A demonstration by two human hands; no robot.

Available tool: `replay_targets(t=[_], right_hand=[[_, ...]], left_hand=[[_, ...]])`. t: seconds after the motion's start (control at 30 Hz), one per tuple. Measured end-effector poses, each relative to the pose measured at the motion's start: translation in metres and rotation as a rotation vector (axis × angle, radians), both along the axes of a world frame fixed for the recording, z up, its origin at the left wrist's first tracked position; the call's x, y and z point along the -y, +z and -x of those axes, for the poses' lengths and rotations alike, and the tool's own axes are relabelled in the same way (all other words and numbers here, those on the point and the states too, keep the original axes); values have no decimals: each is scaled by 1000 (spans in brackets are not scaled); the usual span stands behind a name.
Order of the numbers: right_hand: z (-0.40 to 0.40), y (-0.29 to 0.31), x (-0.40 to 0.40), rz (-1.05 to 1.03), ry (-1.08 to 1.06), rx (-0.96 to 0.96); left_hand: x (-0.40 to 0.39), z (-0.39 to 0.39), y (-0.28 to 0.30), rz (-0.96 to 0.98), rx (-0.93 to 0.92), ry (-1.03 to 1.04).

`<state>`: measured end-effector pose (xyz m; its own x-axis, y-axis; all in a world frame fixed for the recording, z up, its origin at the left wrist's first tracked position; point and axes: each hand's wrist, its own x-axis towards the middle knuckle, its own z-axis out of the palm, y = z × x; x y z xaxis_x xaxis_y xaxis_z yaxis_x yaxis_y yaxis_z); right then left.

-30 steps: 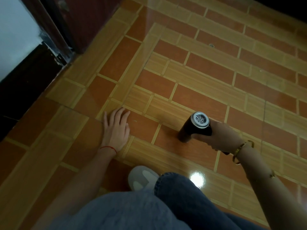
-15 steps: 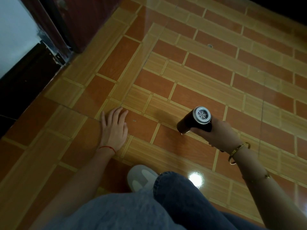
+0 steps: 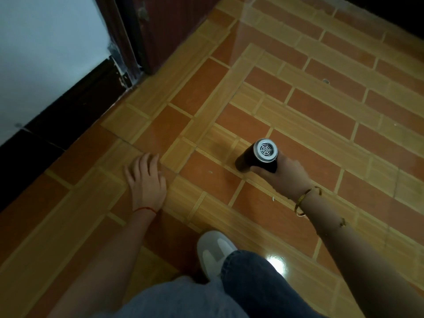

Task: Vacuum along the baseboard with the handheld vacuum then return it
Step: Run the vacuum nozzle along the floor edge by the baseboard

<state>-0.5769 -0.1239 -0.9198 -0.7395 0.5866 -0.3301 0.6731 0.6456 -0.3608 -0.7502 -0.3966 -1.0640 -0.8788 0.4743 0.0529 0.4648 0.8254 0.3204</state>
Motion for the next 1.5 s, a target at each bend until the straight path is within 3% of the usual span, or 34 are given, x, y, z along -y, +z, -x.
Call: replay_targets(t=[0.27,0.47,0.63,0.8,1.2,1.33,1.5], right_hand=[[75,-14,36,-3,182,-47],[110,-14,43,-15,205,-65],[124,-15,33,25,183,-72],[157,-16,54,-12,315,-78],[220,-36,90,-41,389,-240],[239,-41,92,90,407,-296],[274,-55,91,91,450,-318]], left_hand=[[30,8,-4,-45,-4,289],[47,13,-6,-56,14,440],[46,14,-7,-41,18,438],[47,14,-4,-26,35,427],[49,15,3,75,70,406],[48,16,3,68,78,410],[48,16,3,61,63,416]])
